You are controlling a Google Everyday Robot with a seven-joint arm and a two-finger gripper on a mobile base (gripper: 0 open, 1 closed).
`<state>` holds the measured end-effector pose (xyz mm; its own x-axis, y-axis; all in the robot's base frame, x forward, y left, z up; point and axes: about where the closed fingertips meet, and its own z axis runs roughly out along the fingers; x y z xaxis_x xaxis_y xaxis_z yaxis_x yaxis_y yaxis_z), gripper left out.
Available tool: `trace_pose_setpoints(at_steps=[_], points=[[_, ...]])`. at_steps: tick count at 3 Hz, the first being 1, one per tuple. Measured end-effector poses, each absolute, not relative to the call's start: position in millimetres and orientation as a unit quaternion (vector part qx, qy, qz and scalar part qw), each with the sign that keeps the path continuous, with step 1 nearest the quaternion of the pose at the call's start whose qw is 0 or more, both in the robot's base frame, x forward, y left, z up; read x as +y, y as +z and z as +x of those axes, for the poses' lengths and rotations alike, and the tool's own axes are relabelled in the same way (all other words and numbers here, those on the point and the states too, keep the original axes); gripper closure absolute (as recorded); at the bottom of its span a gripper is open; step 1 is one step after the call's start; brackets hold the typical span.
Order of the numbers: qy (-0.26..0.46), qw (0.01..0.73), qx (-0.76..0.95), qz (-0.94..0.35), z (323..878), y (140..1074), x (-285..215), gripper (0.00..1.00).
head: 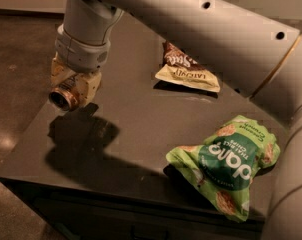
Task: Place orange can upright
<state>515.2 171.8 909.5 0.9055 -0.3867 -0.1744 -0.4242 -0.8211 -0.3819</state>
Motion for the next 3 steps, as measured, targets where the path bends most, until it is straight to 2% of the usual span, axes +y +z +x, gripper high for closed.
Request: trace_pose_setpoints(at_steps=[3], points=[[0.004, 0.255, 0.330, -0.909, 526.7, 925.1, 159.9, 1.00]])
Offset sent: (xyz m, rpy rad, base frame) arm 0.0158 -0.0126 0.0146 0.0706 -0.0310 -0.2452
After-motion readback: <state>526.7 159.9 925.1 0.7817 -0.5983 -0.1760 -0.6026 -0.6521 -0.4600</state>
